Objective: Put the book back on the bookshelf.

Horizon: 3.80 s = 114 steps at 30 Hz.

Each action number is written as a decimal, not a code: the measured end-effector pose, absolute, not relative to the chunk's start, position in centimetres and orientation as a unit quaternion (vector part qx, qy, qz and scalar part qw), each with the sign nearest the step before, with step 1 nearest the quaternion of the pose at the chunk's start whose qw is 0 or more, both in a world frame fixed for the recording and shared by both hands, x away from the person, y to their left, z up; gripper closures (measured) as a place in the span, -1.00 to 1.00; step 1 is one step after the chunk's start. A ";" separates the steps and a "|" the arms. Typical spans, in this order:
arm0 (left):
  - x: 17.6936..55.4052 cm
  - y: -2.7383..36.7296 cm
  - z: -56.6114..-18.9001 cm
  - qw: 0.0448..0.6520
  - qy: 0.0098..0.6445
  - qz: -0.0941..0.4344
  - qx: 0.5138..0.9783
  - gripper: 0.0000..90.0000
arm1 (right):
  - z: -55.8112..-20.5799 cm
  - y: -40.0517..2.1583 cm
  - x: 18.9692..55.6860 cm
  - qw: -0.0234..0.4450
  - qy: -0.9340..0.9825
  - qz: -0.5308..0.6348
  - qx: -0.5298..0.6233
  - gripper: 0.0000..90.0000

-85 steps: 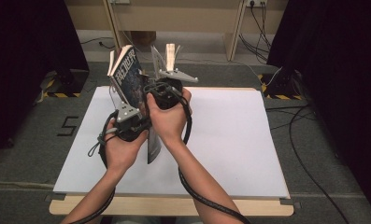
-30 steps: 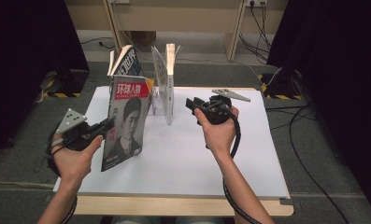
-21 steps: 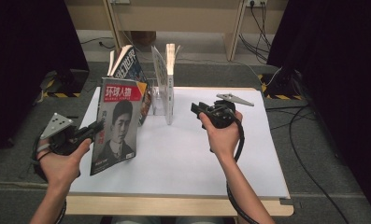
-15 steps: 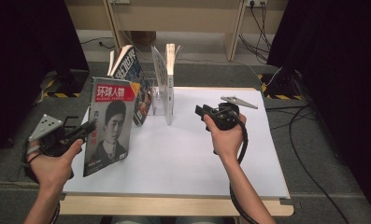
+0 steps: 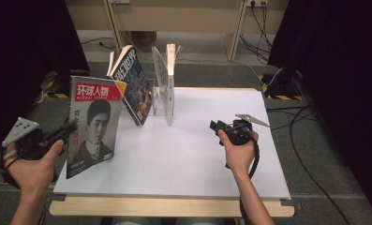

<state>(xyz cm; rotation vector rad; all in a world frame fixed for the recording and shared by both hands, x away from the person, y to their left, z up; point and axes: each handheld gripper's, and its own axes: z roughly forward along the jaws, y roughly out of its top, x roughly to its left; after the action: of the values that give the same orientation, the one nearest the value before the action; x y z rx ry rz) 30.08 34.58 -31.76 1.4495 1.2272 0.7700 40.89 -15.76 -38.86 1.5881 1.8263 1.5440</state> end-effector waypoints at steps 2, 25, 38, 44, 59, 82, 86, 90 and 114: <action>29.9 34.9 -31.7 0.522 0.514 0.320 0.600 0.94 | -39.7 -16.4 40.6 0.133 0.626 0.532 0.554 0.41; 28.5 37.2 -31.2 0.513 0.533 0.354 0.573 0.94 | -44.6 -18.9 38.6 0.140 0.617 0.503 0.589 0.39; 30.9 37.4 -31.0 0.517 0.538 0.362 0.559 0.94 | -45.5 -19.7 38.3 0.143 0.614 0.499 0.594 0.38; 33.4 37.1 -30.9 0.521 0.541 0.360 0.553 0.94 | -45.7 -19.7 38.3 0.142 0.614 0.499 0.596 0.38; 37.5 34.9 -30.5 0.538 0.539 0.344 0.549 0.94 | -46.3 -20.0 38.4 0.140 0.616 0.492 0.599 0.38; 43.1 31.7 -29.7 0.534 0.545 0.331 0.556 0.93 | -46.6 -19.8 38.5 0.135 0.619 0.489 0.600 0.38; 43.5 31.3 -29.3 0.540 0.542 0.327 0.555 0.94 | -46.6 -19.8 38.5 0.135 0.620 0.489 0.599 0.38; 43.9 30.7 -29.0 0.544 0.539 0.326 0.554 0.93 | -46.6 -19.8 38.5 0.134 0.622 0.488 0.598 0.38; 41.7 30.5 -28.6 0.575 0.522 0.314 0.547 0.93 | -46.7 -19.5 38.5 0.133 0.626 0.486 0.596 0.38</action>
<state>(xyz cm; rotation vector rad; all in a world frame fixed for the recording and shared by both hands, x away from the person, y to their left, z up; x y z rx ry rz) 41.72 30.48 -28.61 1.2818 1.2224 0.7346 38.50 -19.51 -46.74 1.7280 1.8144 1.4080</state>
